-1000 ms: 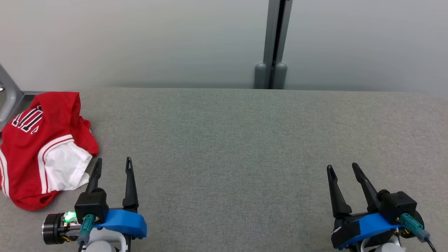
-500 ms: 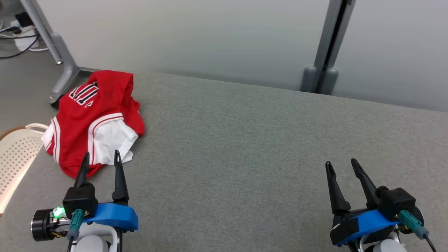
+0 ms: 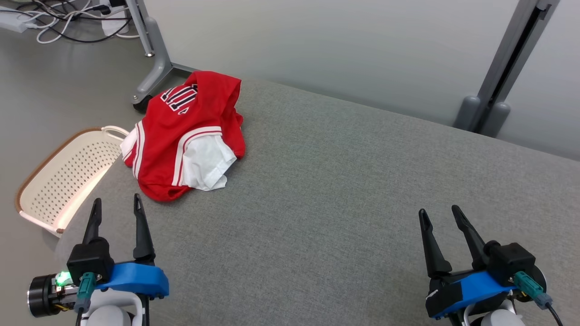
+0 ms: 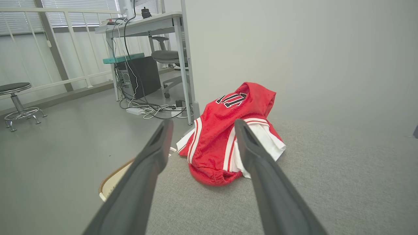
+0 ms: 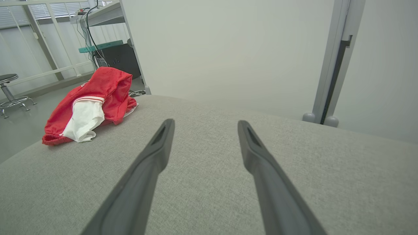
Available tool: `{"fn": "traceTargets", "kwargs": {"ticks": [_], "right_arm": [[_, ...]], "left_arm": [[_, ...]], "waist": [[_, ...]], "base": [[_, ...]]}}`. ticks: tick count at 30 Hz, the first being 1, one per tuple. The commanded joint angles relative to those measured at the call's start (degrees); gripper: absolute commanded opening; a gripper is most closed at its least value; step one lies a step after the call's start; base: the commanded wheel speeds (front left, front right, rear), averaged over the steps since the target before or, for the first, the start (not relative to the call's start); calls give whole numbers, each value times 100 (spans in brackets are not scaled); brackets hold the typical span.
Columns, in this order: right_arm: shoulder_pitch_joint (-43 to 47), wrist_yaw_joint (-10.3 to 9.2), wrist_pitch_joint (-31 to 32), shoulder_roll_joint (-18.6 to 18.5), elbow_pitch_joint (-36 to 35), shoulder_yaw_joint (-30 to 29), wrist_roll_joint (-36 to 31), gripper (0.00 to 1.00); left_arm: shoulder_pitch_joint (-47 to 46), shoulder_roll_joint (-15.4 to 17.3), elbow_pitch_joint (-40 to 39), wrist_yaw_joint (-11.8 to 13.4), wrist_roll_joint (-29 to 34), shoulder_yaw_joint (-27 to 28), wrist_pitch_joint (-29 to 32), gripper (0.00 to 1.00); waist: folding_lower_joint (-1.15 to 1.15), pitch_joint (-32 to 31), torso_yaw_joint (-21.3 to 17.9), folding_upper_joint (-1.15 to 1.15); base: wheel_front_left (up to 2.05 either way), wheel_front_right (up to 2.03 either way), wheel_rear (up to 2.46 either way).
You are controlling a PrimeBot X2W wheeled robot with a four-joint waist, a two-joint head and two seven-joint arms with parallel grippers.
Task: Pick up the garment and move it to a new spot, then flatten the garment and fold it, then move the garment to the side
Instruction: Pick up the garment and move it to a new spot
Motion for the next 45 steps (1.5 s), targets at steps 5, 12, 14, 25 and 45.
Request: {"fn": "traceTargets", "kwargs": {"ticks": [5, 12, 14, 25, 45], "right_arm": [[-84, 3, -19, -32, -6, 18, -30, 100], [-101, 3, -20, -32, 12, 57, -23, 100], [-100, 3, -20, -32, 19, 61, -18, 100], [-140, 3, -20, -33, -31, 1, -114, 100], [-909, 3, -20, -61, -972, 141, -786, 100]], "left_arm": [[61, 38, -72, 63, -31, 114, -28, 100], [101, 16, -127, 104, -41, 210, -28, 100], [105, 8, -131, 107, -37, 227, -28, 100], [-291, 78, -27, -15, -78, 292, -28, 100], [-2865, 1064, 720, -254, -230, 923, -22, 100]], "waist": [[0, 63, 161, 0], [0, 99, 185, 0], [0, 101, 166, 0], [0, 222, -4, 0], [0, 1857, -1517, 0]], "base": [[0, 0, 0], [0, 0, 0], [0, 0, 0], [0, 0, 0], [0, 0, 0]]}}
